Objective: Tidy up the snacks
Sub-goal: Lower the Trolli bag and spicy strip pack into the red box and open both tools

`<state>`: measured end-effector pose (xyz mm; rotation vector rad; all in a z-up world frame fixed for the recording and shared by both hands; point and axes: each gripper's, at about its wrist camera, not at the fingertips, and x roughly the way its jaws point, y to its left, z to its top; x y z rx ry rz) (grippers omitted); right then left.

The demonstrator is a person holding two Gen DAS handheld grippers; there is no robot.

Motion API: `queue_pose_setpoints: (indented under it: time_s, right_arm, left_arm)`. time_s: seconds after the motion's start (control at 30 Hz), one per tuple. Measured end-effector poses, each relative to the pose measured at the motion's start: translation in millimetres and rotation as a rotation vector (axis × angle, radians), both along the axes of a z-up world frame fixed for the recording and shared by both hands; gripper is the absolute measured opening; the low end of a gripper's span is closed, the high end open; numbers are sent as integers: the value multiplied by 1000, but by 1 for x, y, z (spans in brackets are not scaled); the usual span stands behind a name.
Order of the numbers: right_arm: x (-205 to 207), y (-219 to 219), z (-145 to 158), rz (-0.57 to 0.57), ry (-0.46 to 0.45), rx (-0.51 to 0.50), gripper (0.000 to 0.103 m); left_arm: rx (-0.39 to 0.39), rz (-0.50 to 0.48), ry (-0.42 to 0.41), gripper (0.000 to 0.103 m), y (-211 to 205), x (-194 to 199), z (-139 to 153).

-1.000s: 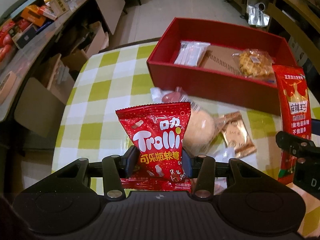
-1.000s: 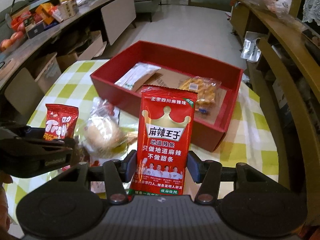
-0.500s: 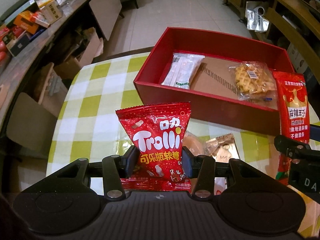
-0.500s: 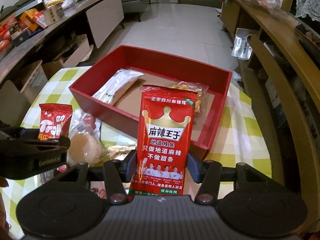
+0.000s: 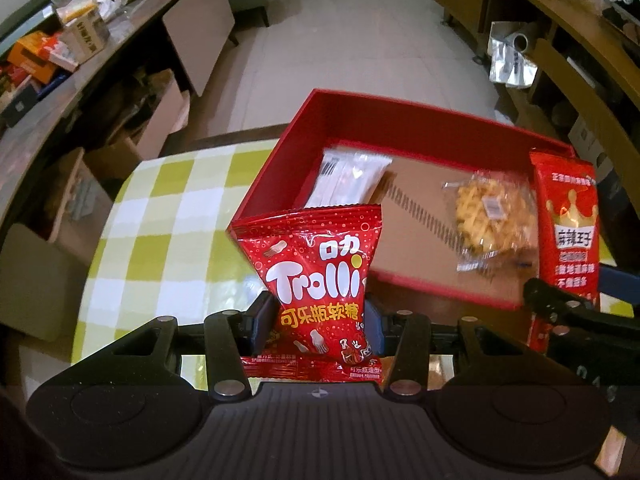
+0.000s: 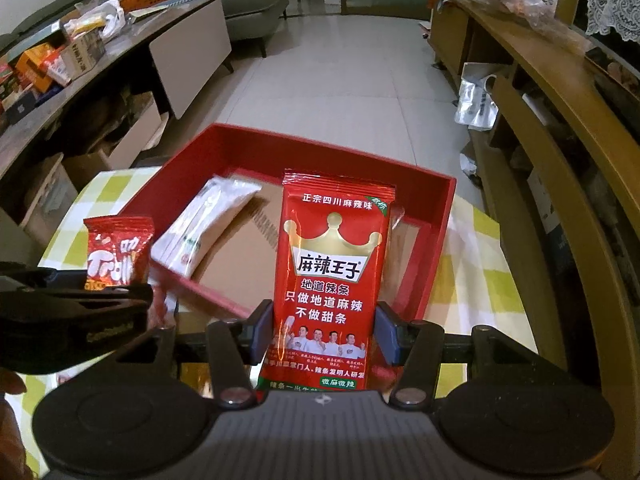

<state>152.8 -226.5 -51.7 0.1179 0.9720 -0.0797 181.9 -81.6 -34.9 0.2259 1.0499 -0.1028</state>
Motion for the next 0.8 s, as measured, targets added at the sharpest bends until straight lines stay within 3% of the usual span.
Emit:
queue_pose_setpoints:
  time_s: [0.37, 0.6, 0.8]
  right_arm:
    - [41, -23, -8, -44, -48, 52, 59]
    - [62, -30, -37, -57, -31, 71, 59]
    - [71, -29, -50, -61, -28, 65, 60]
  left_arm:
    - [-27, -20, -31, 55, -30, 41, -2]
    - [-23, -30, -50, 52, -42, 61, -15]
    - [-6, -30, -18, 52, -42, 70, -32]
